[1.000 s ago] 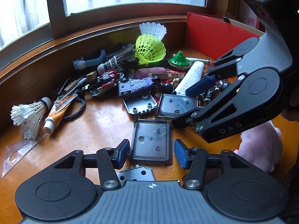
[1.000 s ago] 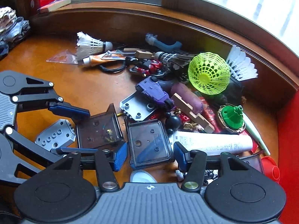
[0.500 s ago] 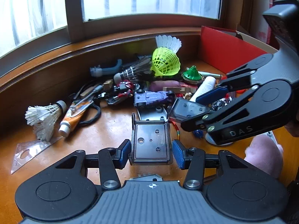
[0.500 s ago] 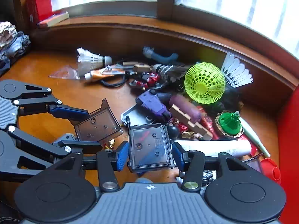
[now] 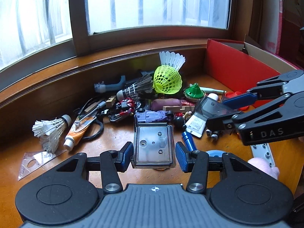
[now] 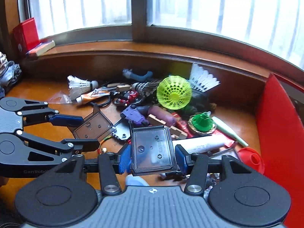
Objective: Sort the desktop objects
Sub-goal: 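Carry dark plate with left tool while right tool carries its plate to box, then open right tool to drop plate into box while left tool releases its plate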
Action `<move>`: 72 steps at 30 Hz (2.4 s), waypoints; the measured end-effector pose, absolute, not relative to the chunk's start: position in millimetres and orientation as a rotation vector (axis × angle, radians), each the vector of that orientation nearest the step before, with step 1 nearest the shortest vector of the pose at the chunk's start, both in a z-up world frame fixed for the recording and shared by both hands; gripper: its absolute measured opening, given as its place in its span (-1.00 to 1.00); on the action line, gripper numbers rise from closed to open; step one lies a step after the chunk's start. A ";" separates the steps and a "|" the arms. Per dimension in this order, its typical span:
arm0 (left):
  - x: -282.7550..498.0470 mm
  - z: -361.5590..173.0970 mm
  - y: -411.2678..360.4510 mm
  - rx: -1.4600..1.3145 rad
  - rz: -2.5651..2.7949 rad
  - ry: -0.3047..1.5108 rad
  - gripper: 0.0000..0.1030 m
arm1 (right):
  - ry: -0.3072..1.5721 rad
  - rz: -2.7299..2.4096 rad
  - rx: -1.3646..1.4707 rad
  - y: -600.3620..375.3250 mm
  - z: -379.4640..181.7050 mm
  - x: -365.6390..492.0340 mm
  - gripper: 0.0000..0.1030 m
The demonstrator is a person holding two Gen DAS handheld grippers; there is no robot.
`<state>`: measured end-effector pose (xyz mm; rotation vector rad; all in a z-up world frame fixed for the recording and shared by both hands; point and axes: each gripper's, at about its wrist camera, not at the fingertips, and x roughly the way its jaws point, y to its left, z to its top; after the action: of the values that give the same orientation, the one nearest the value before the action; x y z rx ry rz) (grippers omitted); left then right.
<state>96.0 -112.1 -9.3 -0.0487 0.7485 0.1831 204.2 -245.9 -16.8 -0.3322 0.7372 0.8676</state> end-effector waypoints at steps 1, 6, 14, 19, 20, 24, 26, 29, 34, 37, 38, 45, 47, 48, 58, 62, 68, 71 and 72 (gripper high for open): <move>97.3 -7.7 -114.3 -0.046 0.187 0.748 -0.05 | 0.730 0.861 -0.322 -250.9 -13.6 203.9 0.03; 103.9 4.0 -128.0 -0.044 0.176 0.725 -0.05 | 0.693 0.829 -0.281 -274.8 2.5 202.3 0.03; 125.0 20.1 -155.1 -0.026 0.135 0.701 -0.05 | 0.650 0.779 -0.240 -311.9 18.9 208.5 0.03; 140.3 24.9 -171.9 -0.022 0.111 0.691 -0.05 | 0.637 0.744 -0.215 -333.8 24.5 217.4 0.03; 143.0 25.9 -175.1 -0.023 0.105 0.689 -0.05 | 0.635 0.738 -0.210 -338.1 25.4 219.5 0.03; 156.9 31.2 -188.6 -0.014 0.088 0.677 -0.05 | 0.623 0.713 -0.196 -354.5 29.7 227.5 0.03; 165.0 35.1 -195.3 -0.003 0.080 0.667 -0.05 | 0.614 0.704 -0.190 -362.0 32.3 232.5 0.03; 177.9 42.4 -206.9 0.015 0.064 0.646 -0.05 | 0.596 0.690 -0.177 -374.2 36.9 240.1 0.03; 202.1 52.9 -228.7 0.034 0.035 0.615 -0.05 | 0.574 0.655 -0.156 -398.0 42.3 254.0 0.03; 218.3 57.2 -243.5 0.035 0.007 0.608 -0.05 | 0.572 0.620 -0.141 -413.9 43.5 264.1 0.03; 223.7 58.4 -248.8 0.037 -0.002 0.606 -0.05 | 0.571 0.608 -0.135 -419.3 43.7 267.3 0.03; 259.1 61.3 -287.2 0.062 -0.068 0.595 -0.05 | 0.572 0.520 -0.107 -458.9 42.2 288.2 0.03; 268.1 60.6 -296.3 0.065 -0.083 0.597 -0.05 | 0.579 0.492 -0.099 -472.4 41.1 293.2 0.03; 272.5 60.2 -300.5 0.067 -0.090 0.598 -0.05 | 0.582 0.479 -0.095 -477.3 40.2 296.1 0.03; 305.8 52.7 -331.7 0.085 -0.144 0.633 -0.05 | 0.604 0.377 -0.057 -519.4 29.5 317.9 0.03; 311.6 49.8 -338.1 0.093 -0.158 0.642 -0.05 | 0.608 0.351 -0.043 -528.6 26.0 321.7 0.03; 317.8 43.5 -344.1 0.102 -0.174 0.661 -0.05 | 0.621 0.314 -0.033 -536.2 19.6 328.8 0.03; 318.3 41.1 -345.2 0.110 -0.177 0.666 -0.05 | 0.627 0.299 -0.031 -536.5 17.3 331.2 0.05; 317.6 41.1 -345.5 0.110 -0.177 0.666 -0.04 | 0.628 0.297 -0.029 -536.2 16.9 332.1 0.05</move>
<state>317.6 -345.5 41.1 0.1100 0.6660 -0.1767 332.1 -536.2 16.9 -0.0294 0.6284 0.2969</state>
